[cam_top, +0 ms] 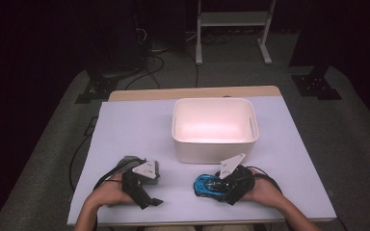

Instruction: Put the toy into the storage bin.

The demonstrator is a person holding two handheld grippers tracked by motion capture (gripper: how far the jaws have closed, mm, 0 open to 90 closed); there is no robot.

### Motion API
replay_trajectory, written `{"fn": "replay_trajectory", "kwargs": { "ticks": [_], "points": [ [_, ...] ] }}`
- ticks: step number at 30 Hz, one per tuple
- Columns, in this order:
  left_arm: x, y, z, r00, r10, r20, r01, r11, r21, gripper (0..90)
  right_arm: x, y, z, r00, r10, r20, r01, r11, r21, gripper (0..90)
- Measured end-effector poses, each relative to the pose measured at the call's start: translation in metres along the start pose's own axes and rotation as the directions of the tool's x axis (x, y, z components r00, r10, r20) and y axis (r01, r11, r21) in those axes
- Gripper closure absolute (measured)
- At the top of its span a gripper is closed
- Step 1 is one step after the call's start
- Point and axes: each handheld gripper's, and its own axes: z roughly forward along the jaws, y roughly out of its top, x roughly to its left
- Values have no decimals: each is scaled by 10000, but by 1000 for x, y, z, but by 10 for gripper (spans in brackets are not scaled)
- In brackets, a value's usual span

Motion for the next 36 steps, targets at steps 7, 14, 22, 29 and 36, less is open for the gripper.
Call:
{"fn": "replay_trajectory", "kwargs": {
  "ticks": [7, 14, 22, 29, 36],
  "points": [
    [0, 0, 0, 10000, 7, 10, -7, 10000, 4, 87, -1, 1, -5, 10000, -72, -10, 71, 9999, -156, 177],
    [0, 1, 1, 10000, 20, 20, -20, 10000, 15, 88, -1, -1, 0, 9998, -152, -118, 153, 9998, 92, 160],
    [0, 1, 0, 10000, 34, 29, -34, 10000, -14, 87, 0, 9, 1, 9993, -303, -196, 311, 9986, 436, 134],
    [0, 1, 1, 10000, 23, 45, -23, 10000, 6, 87, -1, 12, 4, 9987, -462, -214, 476, 9966, 671, 242],
    [0, 1, 0, 10000, 36, 56, -35, 10000, -31, 87, -1, 19, 4, 9980, -554, -305, 586, 9912, 1183, 250]
  ]
}}
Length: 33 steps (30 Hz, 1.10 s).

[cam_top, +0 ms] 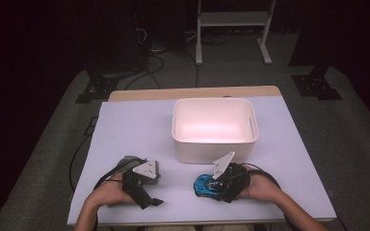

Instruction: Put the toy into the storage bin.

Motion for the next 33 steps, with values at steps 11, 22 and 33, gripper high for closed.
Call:
{"fn": "replay_trajectory", "kwargs": {
  "ticks": [11, 22, 33],
  "points": [
    [1, -1, -1, 10000, -3, -19, 3, 10000, 13, 88, -2, -1, -5, 9996, -6, -265, -8, 9987, -501, 252],
    [0, -2, 0, 10000, -32, 14, 32, 10000, 36, 87, 2, -3, 0, 9999, 63, -78, -67, 9988, -489, 247],
    [0, -2, 0, 10000, -33, 52, 33, 10000, 44, 87, 6, 0, 2, 9999, -121, -17, 121, 9999, 10, 201]
  ]
}}
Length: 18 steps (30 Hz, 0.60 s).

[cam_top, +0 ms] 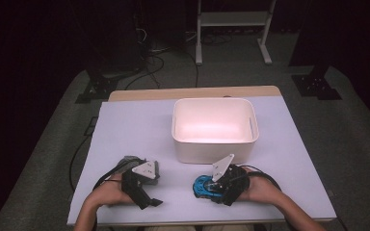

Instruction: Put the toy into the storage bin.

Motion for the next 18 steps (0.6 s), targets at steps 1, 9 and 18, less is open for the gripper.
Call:
{"fn": "replay_trajectory", "kwargs": {
  "ticks": [1, 9, 18],
  "points": [
    [0, 0, 0, 10000, 5, 0, -5, 10000, 1, 87, 0, 0, -1, 10000, -19, 17, 19, 10000, 67, 206],
    [0, 0, 0, 10000, -15, 11, 15, 10000, 14, 87, -1, 1, -1, 10000, -20, 42, 19, 9997, 238, 228],
    [0, 0, -2, 10000, -17, -26, 17, 10000, -35, 83, 1, 0, -3, 9998, -78, 163, 76, 9999, 105, 251]
  ]
}}
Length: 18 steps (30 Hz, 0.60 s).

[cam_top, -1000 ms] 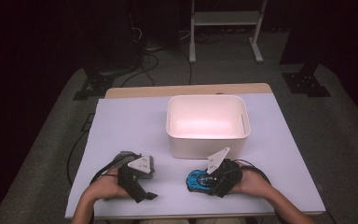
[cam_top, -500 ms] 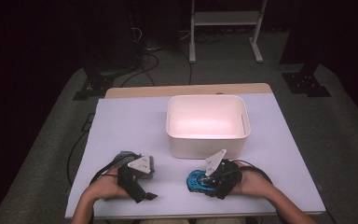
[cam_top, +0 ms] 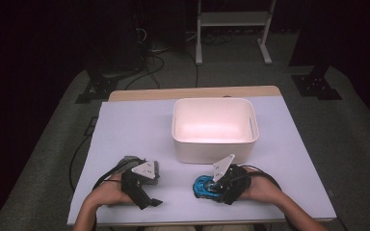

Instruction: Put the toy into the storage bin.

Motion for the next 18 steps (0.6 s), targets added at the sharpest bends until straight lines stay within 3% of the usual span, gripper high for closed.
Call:
{"fn": "replay_trajectory", "kwargs": {
  "ticks": [13, 18],
  "points": [
    [0, 0, 1, 10000, -36, 50, 36, 10000, 36, 83, 1, 4, -6, 9999, 85, -140, -91, 9990, -439, 251],
    [0, 0, 0, 10000, -6, 43, 6, 10000, 8, 83, 1, 0, 0, 9995, 264, -170, -272, 9986, -463, 250]
  ]
}}
